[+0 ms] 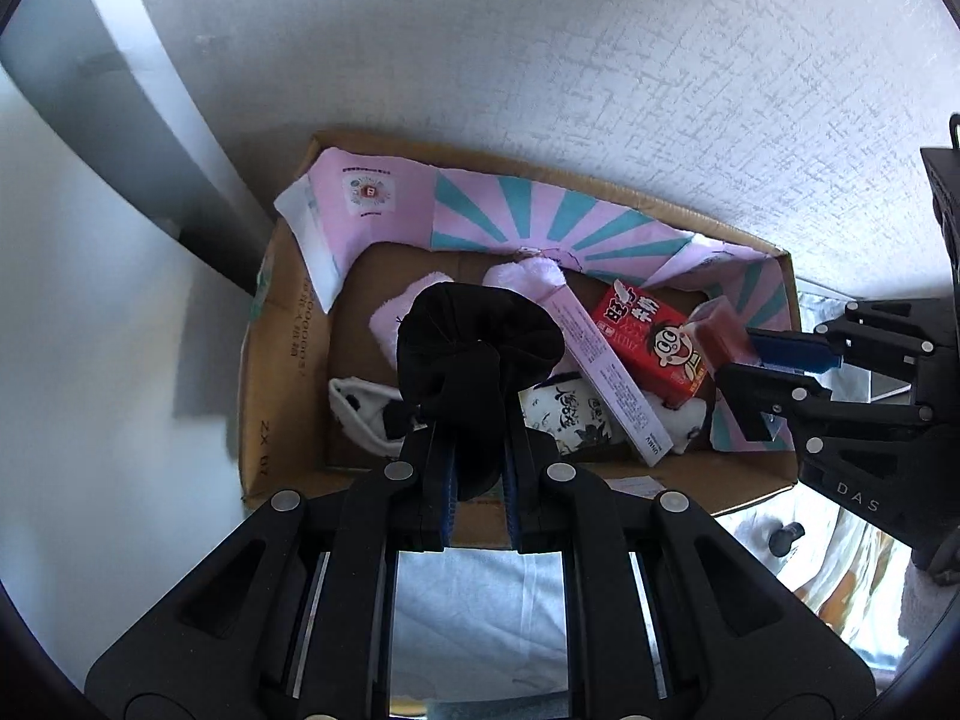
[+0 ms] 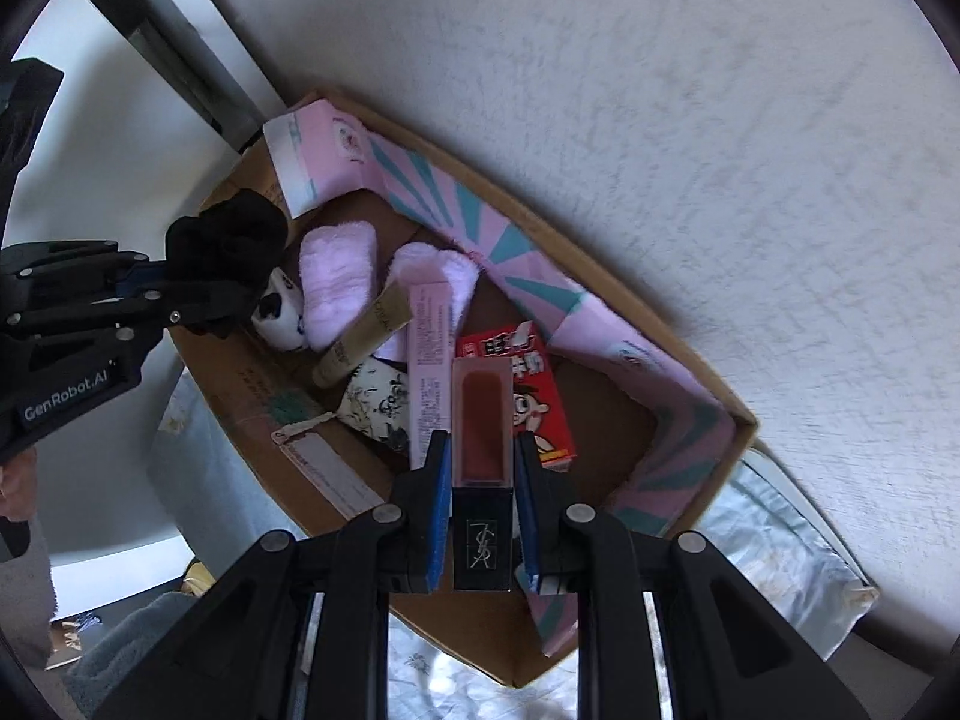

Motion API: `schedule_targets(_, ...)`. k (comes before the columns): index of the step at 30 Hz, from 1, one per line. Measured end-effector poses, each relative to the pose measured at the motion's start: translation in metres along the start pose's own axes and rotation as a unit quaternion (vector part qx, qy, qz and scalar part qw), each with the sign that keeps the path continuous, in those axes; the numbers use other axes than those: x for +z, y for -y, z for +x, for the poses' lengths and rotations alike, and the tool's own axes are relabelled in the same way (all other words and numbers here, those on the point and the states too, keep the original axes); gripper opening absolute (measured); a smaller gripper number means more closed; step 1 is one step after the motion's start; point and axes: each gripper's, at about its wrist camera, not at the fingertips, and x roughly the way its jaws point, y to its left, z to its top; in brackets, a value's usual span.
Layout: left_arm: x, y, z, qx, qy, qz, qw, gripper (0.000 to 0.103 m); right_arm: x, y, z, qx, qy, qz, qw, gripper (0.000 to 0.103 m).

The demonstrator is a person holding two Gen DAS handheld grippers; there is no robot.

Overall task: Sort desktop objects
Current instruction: 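Carry the scrunchie and lipstick into the box and release both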

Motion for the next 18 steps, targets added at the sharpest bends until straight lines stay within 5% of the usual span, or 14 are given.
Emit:
schedule_targets(15,0.008,0.013,-0.002,0.003,0.002,0.030,0.9995,0.013,0.005,-0.005,-0.001,0.002,0.000,0.009,1.000,0.018)
schedule_targets(17,0.008,0.015,-0.004,-0.002,0.007,0.034,0.9994,0.034,0.006,-0.006,0.000,0.006,0.000,0.007,1.000,0.019)
schedule_targets(18,0.009,0.017,-0.006,0.004,0.009,0.036,0.9993,0.062,0.007,-0.007,0.000,0.007,0.000,0.004,1.000,0.021)
